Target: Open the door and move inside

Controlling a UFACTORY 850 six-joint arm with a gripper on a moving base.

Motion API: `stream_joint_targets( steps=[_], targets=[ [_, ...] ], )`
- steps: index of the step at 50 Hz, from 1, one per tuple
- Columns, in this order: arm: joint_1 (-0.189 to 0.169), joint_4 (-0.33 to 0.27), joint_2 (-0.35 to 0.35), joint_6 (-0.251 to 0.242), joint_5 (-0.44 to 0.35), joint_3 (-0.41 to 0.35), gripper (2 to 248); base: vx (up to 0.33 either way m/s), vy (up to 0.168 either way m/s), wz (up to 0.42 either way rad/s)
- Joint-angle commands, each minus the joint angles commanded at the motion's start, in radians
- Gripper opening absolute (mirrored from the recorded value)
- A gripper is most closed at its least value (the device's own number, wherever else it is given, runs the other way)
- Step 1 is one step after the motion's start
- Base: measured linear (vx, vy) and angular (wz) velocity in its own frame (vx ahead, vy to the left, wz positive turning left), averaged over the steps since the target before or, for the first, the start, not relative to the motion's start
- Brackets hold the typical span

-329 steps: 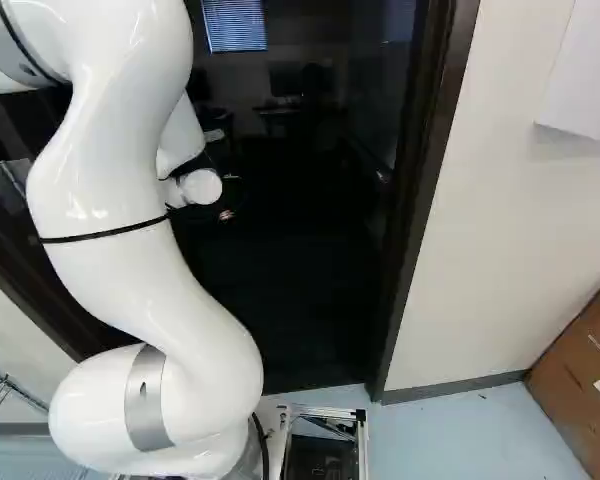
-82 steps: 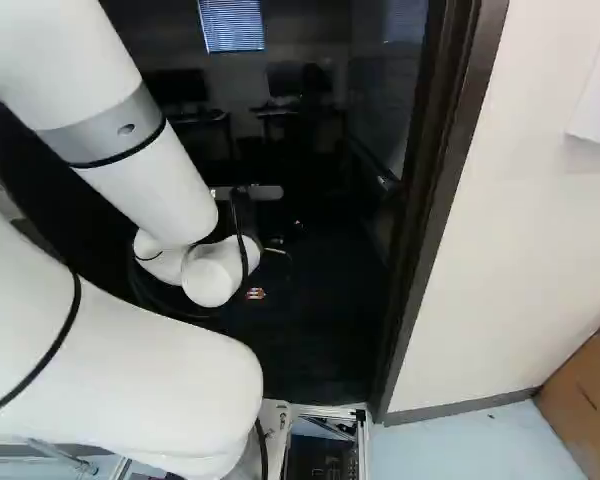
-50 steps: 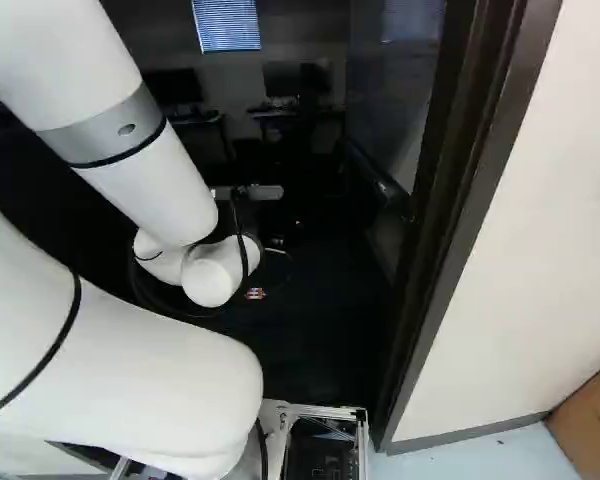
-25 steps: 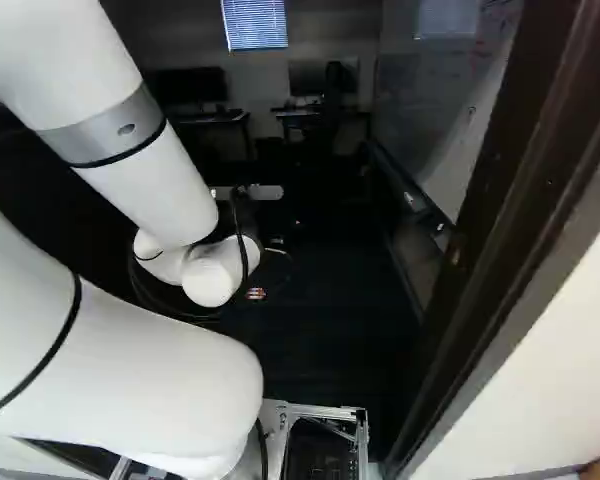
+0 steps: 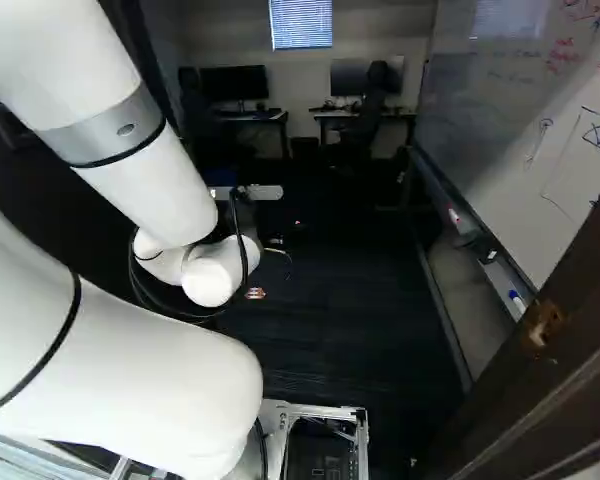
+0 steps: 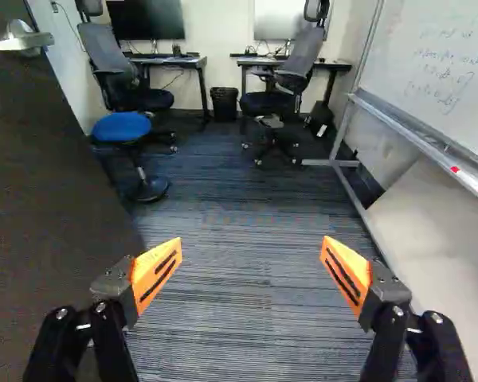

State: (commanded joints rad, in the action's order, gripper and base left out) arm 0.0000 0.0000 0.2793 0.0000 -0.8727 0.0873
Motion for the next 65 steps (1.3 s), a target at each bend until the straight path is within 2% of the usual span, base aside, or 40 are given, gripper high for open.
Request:
stream_joint_targets(
  steps=[25,65],
  targets=[
    [0.0,0.0,0.0,0.0,0.0,0.0,247,0.074,0.003,0.017],
    [0.0,0.0,0.0,0.0,0.0,0.0,247,0.158,0.007,0.004]
  ],
)
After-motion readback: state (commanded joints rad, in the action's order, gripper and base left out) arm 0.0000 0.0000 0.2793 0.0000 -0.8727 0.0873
